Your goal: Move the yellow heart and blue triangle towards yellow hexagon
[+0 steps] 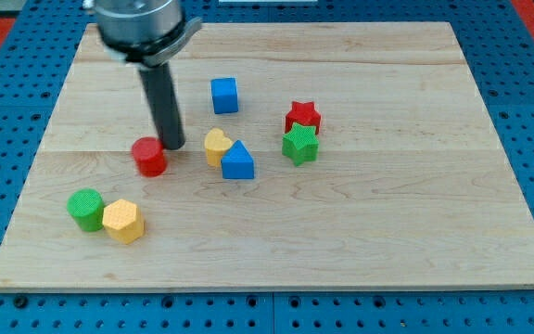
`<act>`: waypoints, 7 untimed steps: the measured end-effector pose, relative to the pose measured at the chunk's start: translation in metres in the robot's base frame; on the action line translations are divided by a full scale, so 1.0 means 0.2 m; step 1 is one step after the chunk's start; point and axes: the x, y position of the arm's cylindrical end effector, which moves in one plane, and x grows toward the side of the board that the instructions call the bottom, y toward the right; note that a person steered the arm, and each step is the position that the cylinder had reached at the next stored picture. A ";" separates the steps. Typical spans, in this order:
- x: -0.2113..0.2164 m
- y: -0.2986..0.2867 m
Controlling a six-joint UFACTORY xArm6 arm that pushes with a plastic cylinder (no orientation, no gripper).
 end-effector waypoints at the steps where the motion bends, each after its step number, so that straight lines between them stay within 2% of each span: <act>1: 0.12 -0.11; 2: 0.09 0.02; 3: -0.13 0.06; 4: -0.24 0.20; 5: -0.18 0.36; 7: 0.14 0.07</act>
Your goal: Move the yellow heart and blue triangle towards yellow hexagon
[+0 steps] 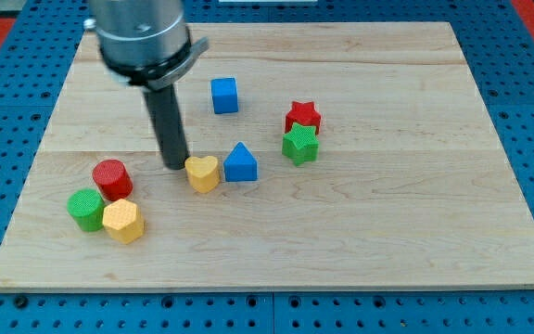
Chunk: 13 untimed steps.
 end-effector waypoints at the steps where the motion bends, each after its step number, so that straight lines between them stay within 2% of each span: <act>1: 0.01 0.18; 3: -0.13 0.22; 4: -0.13 0.45; 6: -0.13 0.58; 7: -0.08 0.75; 9: 0.17 0.89; 10: 0.22 0.77; 11: 0.20 0.40; 12: 0.20 0.56; 13: 0.10 0.70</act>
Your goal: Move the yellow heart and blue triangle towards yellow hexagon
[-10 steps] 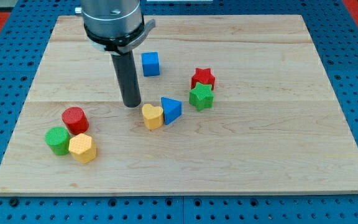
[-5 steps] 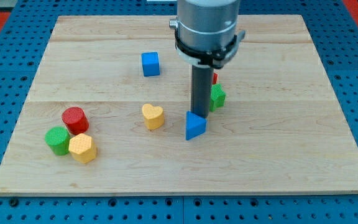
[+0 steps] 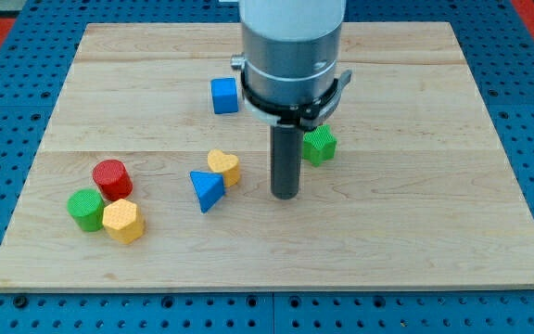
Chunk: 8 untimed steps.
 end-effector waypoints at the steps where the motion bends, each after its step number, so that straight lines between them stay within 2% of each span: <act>1: -0.18 -0.11; 2: -0.20 -0.42; 3: -0.09 -0.70; 4: -0.07 -0.78; 6: -0.05 -0.15; 7: 0.11 -0.12; 8: 0.14 -0.44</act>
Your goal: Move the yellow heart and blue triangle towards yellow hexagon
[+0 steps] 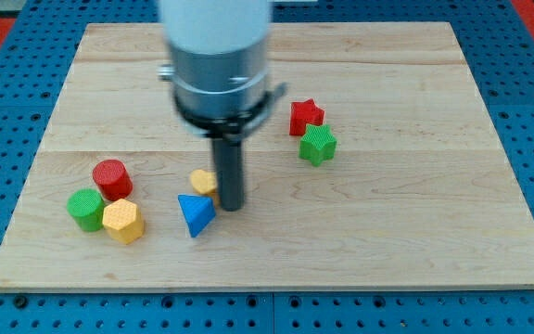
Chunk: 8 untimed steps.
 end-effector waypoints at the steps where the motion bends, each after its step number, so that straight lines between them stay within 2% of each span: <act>1: -0.04 -0.19; 2: -0.04 0.00; 3: -0.15 0.15; 4: -0.34 0.02; 5: -0.30 -0.23; 6: -0.16 -0.36; 7: -0.17 -0.39; 8: -0.36 -0.32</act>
